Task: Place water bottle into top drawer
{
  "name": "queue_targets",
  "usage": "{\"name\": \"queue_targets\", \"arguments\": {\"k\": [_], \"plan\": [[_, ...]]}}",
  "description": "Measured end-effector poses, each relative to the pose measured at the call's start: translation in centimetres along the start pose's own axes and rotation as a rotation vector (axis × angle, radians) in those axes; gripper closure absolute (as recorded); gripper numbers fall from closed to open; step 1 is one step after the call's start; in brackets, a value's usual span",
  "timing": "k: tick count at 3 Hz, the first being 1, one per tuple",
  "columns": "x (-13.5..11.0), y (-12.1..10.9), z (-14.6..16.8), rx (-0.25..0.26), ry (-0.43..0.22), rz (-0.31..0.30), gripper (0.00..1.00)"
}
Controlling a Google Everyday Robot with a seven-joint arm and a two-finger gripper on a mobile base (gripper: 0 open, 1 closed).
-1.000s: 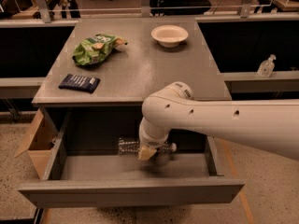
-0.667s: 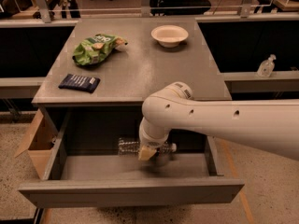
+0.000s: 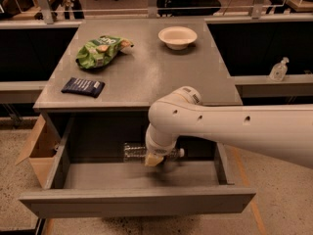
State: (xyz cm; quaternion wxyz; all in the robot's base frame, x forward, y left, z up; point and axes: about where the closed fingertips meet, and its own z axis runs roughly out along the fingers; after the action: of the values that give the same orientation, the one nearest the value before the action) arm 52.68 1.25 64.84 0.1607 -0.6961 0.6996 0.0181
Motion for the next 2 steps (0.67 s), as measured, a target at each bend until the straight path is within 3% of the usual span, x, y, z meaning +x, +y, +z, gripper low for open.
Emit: {"name": "queue_targets", "arguments": {"k": [1, 2], "plan": [[0.0, 0.06, 0.03, -0.001, 0.001, -0.001, 0.13], [-0.01, 0.11, 0.05, -0.002, 0.001, -0.002, 0.0]]}}
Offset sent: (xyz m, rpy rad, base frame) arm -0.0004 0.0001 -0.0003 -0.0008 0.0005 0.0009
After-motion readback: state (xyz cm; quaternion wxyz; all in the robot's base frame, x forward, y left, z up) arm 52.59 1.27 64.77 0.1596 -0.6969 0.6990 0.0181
